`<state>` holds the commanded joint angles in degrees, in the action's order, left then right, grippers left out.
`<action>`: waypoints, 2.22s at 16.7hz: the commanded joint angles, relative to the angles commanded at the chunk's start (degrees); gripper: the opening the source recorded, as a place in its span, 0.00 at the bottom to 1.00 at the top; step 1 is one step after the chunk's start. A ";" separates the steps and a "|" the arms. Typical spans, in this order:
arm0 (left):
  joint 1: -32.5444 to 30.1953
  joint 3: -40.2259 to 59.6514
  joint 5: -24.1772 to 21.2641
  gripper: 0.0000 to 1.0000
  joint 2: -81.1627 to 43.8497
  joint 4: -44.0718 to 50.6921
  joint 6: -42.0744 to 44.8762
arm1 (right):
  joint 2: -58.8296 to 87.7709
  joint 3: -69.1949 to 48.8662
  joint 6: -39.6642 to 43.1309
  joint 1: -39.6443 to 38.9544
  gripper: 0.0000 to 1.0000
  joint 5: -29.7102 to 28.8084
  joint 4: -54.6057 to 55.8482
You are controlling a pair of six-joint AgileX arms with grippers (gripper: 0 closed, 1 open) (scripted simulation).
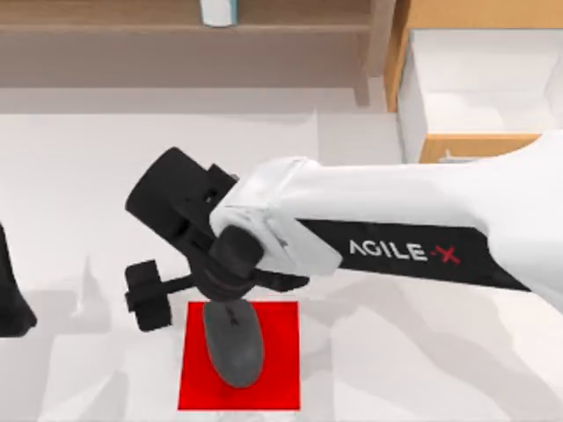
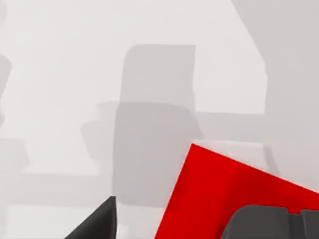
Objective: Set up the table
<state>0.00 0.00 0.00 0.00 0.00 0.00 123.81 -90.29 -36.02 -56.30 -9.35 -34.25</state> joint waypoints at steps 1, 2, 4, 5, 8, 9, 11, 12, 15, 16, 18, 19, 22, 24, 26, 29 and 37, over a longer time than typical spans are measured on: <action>0.00 0.00 0.00 1.00 0.00 0.00 0.00 | -0.83 2.27 4.37 0.33 1.00 -0.75 4.57; 0.00 0.00 0.00 1.00 0.00 0.00 0.00 | -1.72 4.79 9.04 0.66 1.00 -1.55 9.48; 0.00 0.00 0.00 1.00 0.00 0.00 0.00 | -3.59 10.29 18.90 1.34 1.00 -3.23 19.92; 0.00 0.00 0.00 1.00 0.00 0.00 0.00 | -4.58 13.31 24.07 1.71 1.00 -4.13 25.49; 0.00 0.00 0.00 1.00 0.00 0.00 0.00 | -7.63 23.12 40.16 3.10 1.00 -6.98 43.00; 0.00 0.00 0.00 1.00 0.00 0.00 0.00 | -8.62 26.60 45.66 3.77 1.00 -7.98 48.99; 0.00 0.00 0.00 1.00 0.00 0.00 0.00 | -10.45 33.64 56.67 5.41 1.00 -10.00 60.94; 0.00 0.00 0.00 1.00 0.00 0.00 0.00 | -11.28 37.16 62.15 6.44 1.00 -11.01 66.87; 0.00 0.00 0.00 1.00 0.00 0.00 0.00 | -13.38 47.52 78.11 10.18 1.00 -14.05 84.11; 0.00 0.00 0.00 1.00 0.00 0.00 0.00 | -13.92 50.81 83.14 11.59 1.00 -15.01 89.53; 0.00 0.00 0.00 1.00 0.00 0.00 0.00 | -14.68 57.09 92.70 14.51 1.00 -16.80 99.83; 0.00 0.00 0.00 1.00 0.00 0.00 0.00 | -14.83 60.02 97.15 16.05 1.00 -17.61 104.59; 0.00 0.00 0.00 1.00 0.00 0.00 0.00 | -14.11 67.74 108.90 21.07 1.00 -19.76 116.87; 0.00 0.00 0.00 1.00 0.00 0.00 0.00 | -13.01 71.45 115.11 24.51 1.00 -20.93 123.10; 0.00 0.00 0.00 1.00 0.00 0.00 0.00 | -11.87 74.02 120.04 27.68 1.00 -21.90 127.98; 0.00 0.00 0.00 1.00 0.00 0.00 0.00 | -10.60 75.77 124.35 31.00 1.00 -22.78 132.21; 0.00 0.00 0.00 1.00 0.00 0.00 0.00 | -10.41 75.64 125.00 31.55 1.00 -22.78 132.63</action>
<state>0.00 0.00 0.00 0.00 0.00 0.00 113.41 -14.66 88.97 -24.76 -32.13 98.38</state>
